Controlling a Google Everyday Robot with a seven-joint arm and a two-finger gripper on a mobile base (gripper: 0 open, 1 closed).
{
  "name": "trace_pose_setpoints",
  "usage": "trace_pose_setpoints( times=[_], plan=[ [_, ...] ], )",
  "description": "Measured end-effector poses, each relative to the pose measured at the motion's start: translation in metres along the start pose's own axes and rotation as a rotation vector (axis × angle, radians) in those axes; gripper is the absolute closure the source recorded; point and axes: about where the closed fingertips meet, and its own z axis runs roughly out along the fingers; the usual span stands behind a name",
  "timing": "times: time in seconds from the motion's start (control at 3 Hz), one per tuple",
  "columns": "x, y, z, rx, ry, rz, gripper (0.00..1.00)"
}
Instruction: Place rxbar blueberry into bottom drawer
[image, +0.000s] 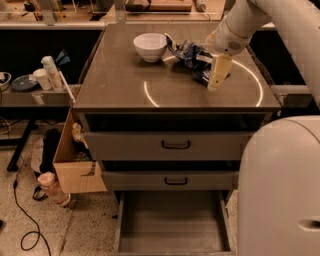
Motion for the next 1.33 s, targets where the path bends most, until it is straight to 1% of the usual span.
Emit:
trace_pose_setpoints(
  times=[0.33, 0.67, 1.0, 1.33],
  plan=[
    [0.0, 0.0, 0.0, 0.0, 0.0, 0.0, 0.24],
    [0.0, 0.0, 0.0001, 0.0, 0.0, 0.0, 0.55],
    [0.0, 0.0, 0.0001, 0.0, 0.0, 0.0, 0.78],
    [0.0, 0.0, 0.0001, 0.0, 0.0, 0.0, 0.75]
  ],
)
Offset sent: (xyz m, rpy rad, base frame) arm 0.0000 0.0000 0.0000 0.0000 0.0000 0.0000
